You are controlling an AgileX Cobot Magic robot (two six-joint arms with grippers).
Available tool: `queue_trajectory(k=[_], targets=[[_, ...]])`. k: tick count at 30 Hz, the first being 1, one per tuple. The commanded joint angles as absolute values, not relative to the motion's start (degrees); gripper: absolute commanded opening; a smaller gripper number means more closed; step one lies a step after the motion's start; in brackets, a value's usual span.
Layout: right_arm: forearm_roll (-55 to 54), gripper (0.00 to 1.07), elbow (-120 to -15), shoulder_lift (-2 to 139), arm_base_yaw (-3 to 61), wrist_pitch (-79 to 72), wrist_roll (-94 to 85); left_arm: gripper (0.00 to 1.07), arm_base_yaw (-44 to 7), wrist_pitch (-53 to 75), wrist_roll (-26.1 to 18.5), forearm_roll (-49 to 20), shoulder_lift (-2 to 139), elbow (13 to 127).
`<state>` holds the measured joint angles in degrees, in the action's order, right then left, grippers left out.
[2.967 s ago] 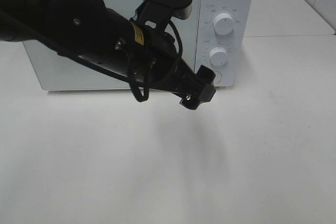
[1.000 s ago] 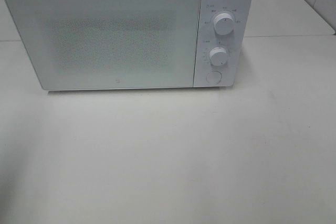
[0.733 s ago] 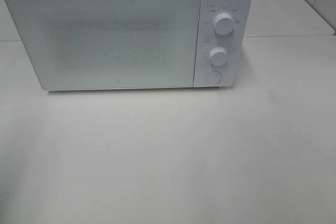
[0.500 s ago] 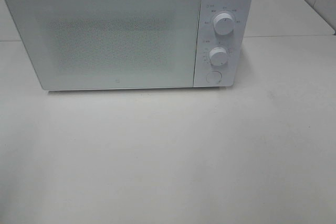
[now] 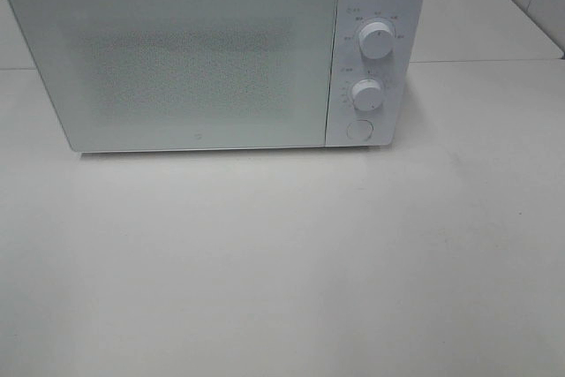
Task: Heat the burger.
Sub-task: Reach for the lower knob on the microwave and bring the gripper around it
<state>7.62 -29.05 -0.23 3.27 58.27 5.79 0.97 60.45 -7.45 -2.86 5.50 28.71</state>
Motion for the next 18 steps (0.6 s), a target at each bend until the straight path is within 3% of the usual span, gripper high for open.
queue_trajectory(k=[1,18], targets=[[7.4,0.76,-29.0,-1.7,2.8,57.8,5.3,1.00,1.1,59.6,-7.2,-3.0,2.3,28.5],[7.4,0.76,-29.0,-1.7,2.8,57.8,5.3,1.00,1.1,59.6,-7.1,-3.1,-1.5,28.5]])
